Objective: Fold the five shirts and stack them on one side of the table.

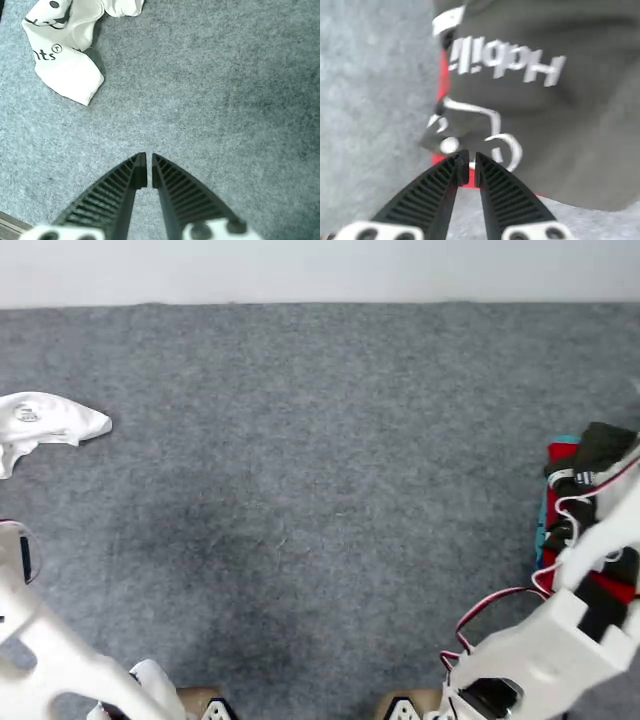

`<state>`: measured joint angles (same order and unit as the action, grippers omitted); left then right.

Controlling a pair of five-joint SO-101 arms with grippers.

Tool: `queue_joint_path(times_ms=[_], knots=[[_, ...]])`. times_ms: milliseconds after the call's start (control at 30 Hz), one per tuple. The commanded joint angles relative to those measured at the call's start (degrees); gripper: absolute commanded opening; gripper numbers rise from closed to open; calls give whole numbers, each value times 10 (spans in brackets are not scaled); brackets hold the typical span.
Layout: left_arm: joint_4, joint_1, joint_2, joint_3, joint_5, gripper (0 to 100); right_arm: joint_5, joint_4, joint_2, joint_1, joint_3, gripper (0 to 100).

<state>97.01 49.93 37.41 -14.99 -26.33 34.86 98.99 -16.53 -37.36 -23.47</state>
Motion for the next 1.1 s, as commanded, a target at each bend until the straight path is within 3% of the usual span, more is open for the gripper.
queue_joint_path(times_ms=[0, 200, 800, 967, 1067], knots=[[9, -3, 16, 2, -3, 29, -10, -19, -13, 23, 41, 28], [9, -3, 16, 2, -2, 29, -35, -99, -71, 57, 129, 28], [6, -16, 71, 1, -25, 34, -34, 37, 233, 65, 151, 28], [-7, 0, 10, 1, -55, 92, -33, 37, 285, 68, 225, 28], [-69, 52, -75, 6, -57, 114, -32, 37, 322, 68, 271, 28]])
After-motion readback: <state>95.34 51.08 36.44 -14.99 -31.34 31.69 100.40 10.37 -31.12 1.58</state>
